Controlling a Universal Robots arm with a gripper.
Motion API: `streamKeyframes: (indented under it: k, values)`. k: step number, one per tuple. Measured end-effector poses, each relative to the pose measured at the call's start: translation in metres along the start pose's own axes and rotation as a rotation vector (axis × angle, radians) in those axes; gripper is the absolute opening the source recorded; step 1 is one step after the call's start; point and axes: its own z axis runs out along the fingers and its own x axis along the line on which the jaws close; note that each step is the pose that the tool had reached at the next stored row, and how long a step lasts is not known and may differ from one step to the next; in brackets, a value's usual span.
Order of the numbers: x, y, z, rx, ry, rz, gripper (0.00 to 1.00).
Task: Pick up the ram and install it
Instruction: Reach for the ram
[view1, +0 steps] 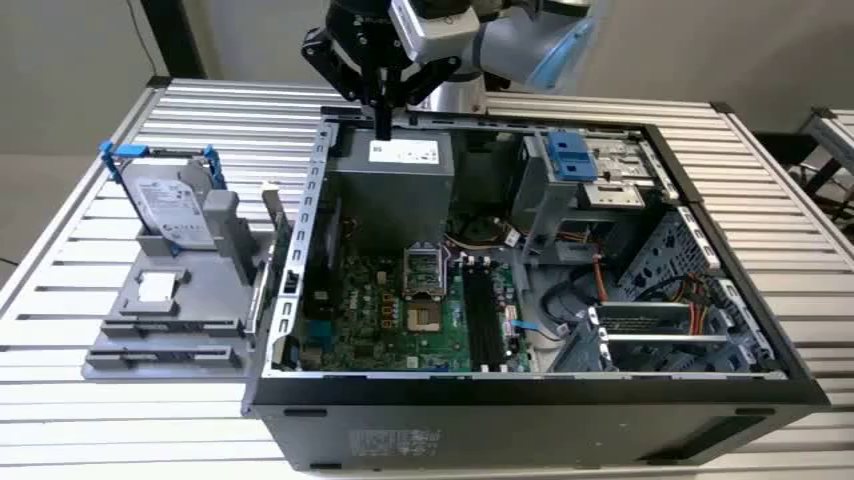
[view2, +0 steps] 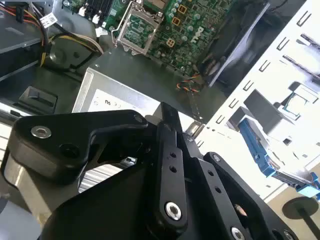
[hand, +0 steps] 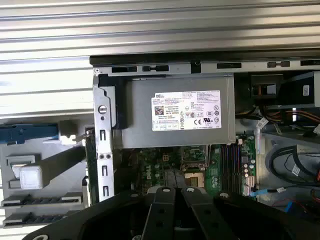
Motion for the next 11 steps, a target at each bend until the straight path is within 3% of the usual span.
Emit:
streamKeyframes:
  k: [11]
  values:
    - [0.0,0.0,0.0,0.0,0.0,0.0,0.0]
